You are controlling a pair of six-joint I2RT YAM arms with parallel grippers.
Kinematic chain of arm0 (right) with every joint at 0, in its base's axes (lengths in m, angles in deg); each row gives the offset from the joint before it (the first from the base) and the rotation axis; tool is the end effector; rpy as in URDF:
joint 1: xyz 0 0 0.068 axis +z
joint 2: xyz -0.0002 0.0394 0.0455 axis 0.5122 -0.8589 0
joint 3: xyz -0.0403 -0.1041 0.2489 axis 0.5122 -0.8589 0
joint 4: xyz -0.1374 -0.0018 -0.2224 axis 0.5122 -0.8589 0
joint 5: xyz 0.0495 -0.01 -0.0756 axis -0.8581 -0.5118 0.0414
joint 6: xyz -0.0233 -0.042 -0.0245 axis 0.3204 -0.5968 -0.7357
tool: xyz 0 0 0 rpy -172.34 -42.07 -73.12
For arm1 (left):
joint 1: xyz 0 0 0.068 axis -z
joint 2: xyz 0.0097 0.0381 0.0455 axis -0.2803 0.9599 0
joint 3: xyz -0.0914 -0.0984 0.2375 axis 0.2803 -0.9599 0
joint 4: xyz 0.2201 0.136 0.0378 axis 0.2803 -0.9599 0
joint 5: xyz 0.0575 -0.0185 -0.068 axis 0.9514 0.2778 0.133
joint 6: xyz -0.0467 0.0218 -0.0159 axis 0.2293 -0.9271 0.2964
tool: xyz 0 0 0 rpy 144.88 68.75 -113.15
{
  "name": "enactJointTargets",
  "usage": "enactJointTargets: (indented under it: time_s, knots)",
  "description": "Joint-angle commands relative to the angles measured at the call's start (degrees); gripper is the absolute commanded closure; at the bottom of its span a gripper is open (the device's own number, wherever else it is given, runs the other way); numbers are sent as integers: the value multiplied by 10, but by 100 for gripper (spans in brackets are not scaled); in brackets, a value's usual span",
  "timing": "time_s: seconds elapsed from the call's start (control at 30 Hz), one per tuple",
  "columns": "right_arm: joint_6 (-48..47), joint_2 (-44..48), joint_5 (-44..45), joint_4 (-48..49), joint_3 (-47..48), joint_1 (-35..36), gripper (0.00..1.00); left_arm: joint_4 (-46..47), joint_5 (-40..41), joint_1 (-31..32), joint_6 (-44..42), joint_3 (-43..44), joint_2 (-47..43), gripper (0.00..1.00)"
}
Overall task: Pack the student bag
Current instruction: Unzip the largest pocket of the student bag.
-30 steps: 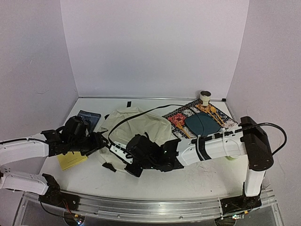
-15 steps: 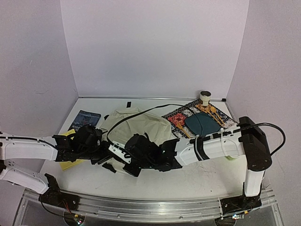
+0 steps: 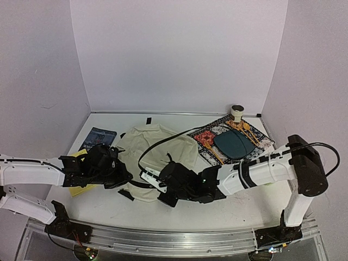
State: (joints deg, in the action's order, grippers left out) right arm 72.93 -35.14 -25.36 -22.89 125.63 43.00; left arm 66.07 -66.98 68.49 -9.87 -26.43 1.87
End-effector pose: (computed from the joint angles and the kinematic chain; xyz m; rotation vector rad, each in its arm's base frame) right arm 0.1252 0.3935 0.2054 -1.1247 1.6703 0.4724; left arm 0.1425 -0.1780 0.1928 -0.2107 2.4954 -0.7983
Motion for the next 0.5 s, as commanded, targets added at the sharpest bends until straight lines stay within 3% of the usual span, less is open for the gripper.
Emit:
enactJointTargets:
  time_s: [0.0,0.47]
  knots:
    - [7,41,50,-26,-39,-25,100,-39,16,0,-25,18,-20,100]
    - [43,31,55,-27,-60,-98,100,-80,0,0,-15,-4,-70,100]
